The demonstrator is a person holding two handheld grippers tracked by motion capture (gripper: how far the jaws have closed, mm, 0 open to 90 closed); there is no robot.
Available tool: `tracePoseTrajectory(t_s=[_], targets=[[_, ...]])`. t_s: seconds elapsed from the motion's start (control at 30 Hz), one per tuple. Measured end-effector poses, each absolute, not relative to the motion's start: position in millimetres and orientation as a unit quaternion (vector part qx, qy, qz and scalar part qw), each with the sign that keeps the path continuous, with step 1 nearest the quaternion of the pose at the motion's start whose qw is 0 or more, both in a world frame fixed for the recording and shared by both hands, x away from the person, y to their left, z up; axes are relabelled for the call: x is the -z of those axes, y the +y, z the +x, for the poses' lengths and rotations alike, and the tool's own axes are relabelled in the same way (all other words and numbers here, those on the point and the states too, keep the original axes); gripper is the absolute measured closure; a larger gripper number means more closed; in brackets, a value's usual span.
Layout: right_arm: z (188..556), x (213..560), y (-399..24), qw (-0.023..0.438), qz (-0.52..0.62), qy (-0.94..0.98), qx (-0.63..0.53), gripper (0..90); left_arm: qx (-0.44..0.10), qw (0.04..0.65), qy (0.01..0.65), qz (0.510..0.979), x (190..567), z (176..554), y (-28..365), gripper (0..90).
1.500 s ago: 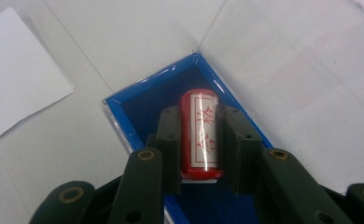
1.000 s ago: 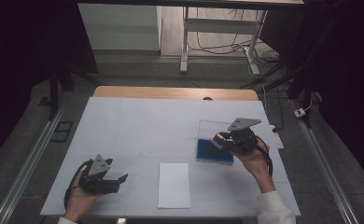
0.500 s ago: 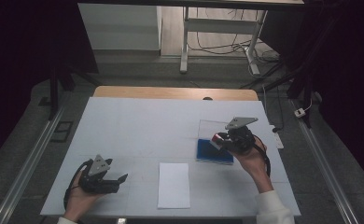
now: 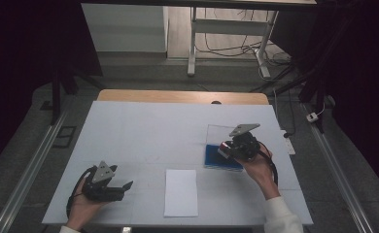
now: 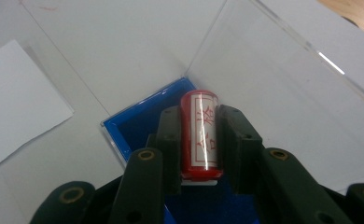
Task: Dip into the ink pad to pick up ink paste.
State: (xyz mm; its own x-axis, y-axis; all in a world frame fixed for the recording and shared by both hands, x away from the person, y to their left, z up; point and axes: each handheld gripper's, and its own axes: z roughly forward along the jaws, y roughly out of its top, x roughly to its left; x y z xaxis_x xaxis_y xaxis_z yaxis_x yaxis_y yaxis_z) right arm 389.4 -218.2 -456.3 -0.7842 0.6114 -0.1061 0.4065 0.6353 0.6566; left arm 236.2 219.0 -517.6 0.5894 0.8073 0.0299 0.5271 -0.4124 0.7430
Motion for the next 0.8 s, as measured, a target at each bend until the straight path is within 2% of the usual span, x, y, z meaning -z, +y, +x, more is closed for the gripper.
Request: tracePoseTrajectory(t_s=[0.8], targets=[[396, 470, -213, 0.168, 0.297, 0.897, -0.283, 70.2, -0.196, 0.356, 0.407, 0.818, 517, 236, 219, 19.6]])
